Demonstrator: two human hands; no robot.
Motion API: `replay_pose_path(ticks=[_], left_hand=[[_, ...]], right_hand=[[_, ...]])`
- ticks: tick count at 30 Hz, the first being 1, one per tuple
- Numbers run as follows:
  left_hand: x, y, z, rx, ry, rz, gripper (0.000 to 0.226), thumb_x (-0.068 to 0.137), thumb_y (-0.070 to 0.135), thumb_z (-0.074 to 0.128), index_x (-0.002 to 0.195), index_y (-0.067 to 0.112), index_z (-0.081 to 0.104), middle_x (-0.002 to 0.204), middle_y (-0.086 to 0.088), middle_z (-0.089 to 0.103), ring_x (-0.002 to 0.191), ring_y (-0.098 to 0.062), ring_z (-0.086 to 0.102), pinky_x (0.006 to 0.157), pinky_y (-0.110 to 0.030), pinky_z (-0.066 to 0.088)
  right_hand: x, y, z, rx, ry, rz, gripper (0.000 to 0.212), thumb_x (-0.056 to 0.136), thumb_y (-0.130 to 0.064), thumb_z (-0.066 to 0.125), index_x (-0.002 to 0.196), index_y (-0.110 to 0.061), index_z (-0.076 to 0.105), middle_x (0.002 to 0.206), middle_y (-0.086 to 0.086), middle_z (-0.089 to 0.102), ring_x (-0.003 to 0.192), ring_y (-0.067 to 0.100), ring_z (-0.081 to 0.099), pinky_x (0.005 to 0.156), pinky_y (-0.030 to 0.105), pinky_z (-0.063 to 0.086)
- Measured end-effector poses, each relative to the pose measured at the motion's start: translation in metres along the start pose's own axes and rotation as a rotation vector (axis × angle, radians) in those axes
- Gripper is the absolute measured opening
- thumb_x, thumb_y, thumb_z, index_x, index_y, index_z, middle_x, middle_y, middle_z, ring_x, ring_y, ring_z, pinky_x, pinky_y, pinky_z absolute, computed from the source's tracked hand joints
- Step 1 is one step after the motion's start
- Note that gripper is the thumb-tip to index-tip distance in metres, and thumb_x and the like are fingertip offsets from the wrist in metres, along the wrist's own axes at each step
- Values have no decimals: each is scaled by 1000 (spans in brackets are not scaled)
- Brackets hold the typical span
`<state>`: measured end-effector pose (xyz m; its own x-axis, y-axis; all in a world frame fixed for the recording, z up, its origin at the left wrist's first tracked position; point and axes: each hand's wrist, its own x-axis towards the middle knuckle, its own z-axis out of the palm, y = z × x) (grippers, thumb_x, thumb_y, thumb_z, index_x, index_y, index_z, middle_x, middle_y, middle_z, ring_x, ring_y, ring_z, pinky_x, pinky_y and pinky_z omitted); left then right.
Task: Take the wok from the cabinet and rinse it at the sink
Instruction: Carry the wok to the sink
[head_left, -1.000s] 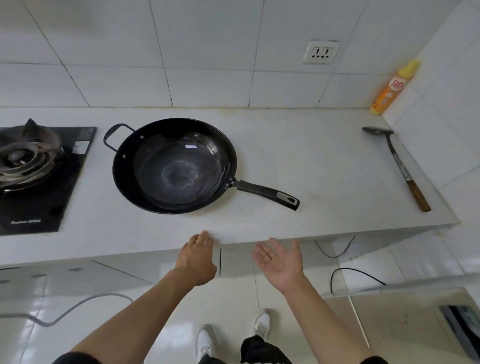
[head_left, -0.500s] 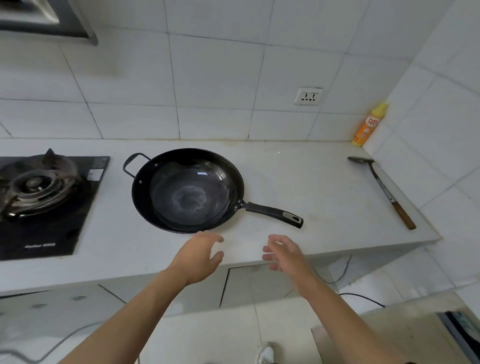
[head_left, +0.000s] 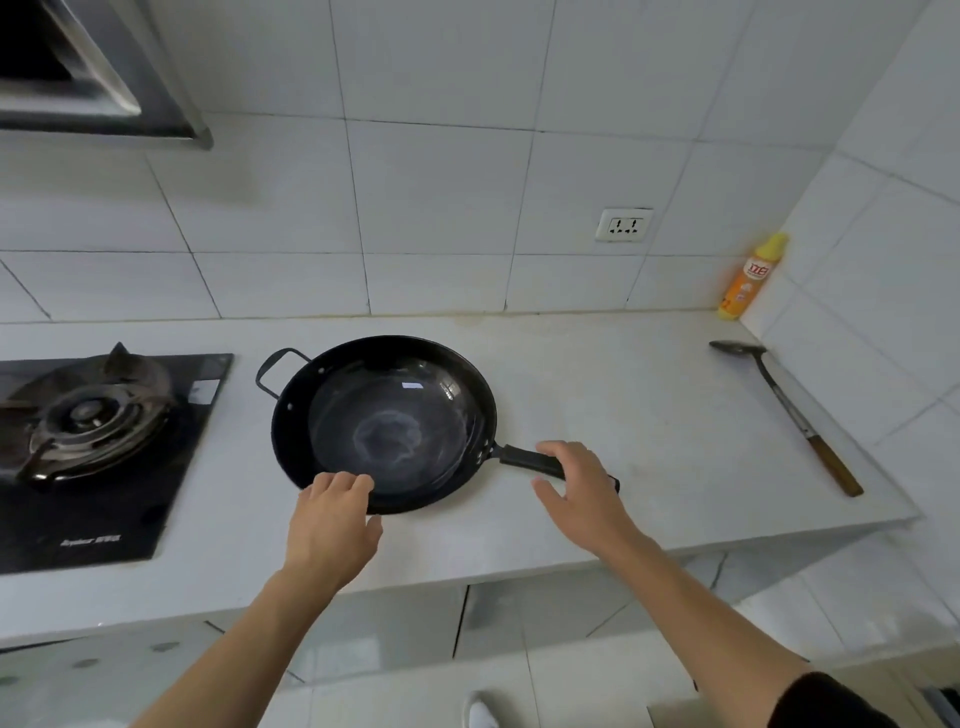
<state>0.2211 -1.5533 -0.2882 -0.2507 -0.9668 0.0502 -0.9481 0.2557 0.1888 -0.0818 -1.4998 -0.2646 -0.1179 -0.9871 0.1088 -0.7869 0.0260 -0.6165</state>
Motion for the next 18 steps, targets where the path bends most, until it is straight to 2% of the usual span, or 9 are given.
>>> replay_pose_path(ticks=[4, 7, 10, 13, 16, 18], left_hand=[[17, -2, 5, 72, -69, 5, 39, 82, 41, 72, 118, 28, 62, 113, 9, 65, 108, -16, 55, 94, -30, 47], [20, 1, 6, 130, -143, -26, 30, 85, 40, 66, 112, 27, 61, 100, 10, 66, 97, -15, 57, 83, -27, 45], [17, 4, 9, 129, -144, -105, 23, 85, 34, 64, 107, 26, 63, 94, 10, 66, 93, -15, 58, 73, -25, 42], [15, 5, 14, 117, -125, -137, 22, 86, 31, 64, 106, 25, 63, 94, 9, 64, 94, -16, 57, 75, -26, 45], [12, 5, 17, 130, -147, -122, 20, 84, 34, 67, 101, 25, 62, 92, 9, 62, 92, -16, 56, 78, -27, 46], [11, 1, 21, 148, -146, -113, 23, 73, 33, 79, 90, 26, 65, 81, 12, 61, 81, -14, 57, 70, -25, 49]], right_hand=[[44, 13, 2, -156, 11, -43, 45, 89, -28, 62, 132, -19, 51, 133, 1, 51, 122, 23, 45, 103, 38, 36], [70, 23, 7, -260, -105, -50, 52, 89, -34, 61, 138, -21, 46, 139, 3, 45, 128, 25, 41, 107, 39, 30], [87, 33, 16, -347, -179, -25, 59, 88, -39, 61, 141, -23, 40, 143, 4, 41, 128, 27, 41, 107, 42, 29], [103, 42, 23, -368, -232, -20, 60, 88, -38, 63, 139, -20, 39, 138, 6, 43, 121, 28, 46, 101, 42, 37], [111, 46, 29, -292, -282, -52, 52, 88, -34, 64, 133, -20, 42, 129, 6, 49, 113, 27, 51, 94, 39, 44], [114, 45, 32, -213, -337, -88, 48, 86, -36, 66, 127, -23, 45, 122, 3, 51, 106, 24, 53, 87, 37, 46]])
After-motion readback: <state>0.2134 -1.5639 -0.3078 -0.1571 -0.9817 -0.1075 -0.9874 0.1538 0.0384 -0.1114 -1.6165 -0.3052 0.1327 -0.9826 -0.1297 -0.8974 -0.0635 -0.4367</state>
